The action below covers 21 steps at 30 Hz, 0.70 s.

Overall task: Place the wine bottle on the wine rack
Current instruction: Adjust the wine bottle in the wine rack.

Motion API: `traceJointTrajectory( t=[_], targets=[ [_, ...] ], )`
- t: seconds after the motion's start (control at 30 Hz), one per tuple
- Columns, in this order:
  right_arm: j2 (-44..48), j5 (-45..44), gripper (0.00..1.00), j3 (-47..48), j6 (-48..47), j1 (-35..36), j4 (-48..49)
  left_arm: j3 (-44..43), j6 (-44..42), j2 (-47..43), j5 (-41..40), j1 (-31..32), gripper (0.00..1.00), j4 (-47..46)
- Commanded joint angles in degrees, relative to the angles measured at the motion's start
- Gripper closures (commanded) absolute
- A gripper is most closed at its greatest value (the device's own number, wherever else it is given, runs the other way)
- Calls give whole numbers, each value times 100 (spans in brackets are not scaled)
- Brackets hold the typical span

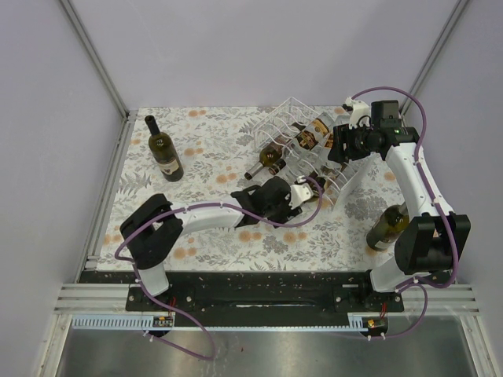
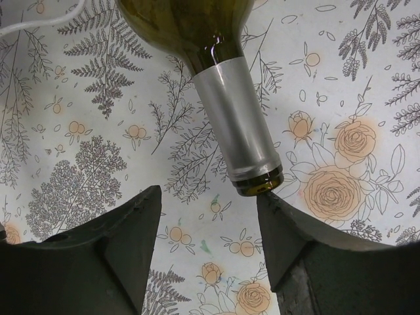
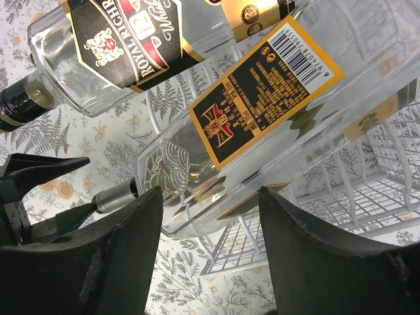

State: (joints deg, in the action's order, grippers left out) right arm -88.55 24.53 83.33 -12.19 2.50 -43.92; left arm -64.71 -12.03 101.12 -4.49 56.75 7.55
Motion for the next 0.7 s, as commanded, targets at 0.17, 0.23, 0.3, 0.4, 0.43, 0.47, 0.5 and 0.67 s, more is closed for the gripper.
traceJointTrajectory(
  t=[0.17,0.23,0.3,0.4,0.43,0.47,0.5,0.67],
  targets=[
    [-75,-28,33,-212,-197,57,-635,-270,-18,259,-376,29,36,-526],
    [-66,-36,33,-221,-197,57,-635,-332,-18,277,-456,29,36,-579],
    [-48,-37,33,-229,-197,57,-644,-367,8,268,-482,29,36,-606],
    [-30,-36,34,-247,-197,57,-635,-402,43,233,-509,29,36,-650],
    [-30,-36,33,-247,-205,57,-644,-411,52,224,-509,29,36,-641],
    [-30,-45,33,-256,-205,66,-644,-411,52,206,-526,29,36,-641],
    [-30,-37,33,-256,-205,57,-644,-428,61,198,-544,29,36,-650],
    [-65,-10,33,-230,-197,57,-635,-481,69,206,-597,29,36,-694]
  ],
)
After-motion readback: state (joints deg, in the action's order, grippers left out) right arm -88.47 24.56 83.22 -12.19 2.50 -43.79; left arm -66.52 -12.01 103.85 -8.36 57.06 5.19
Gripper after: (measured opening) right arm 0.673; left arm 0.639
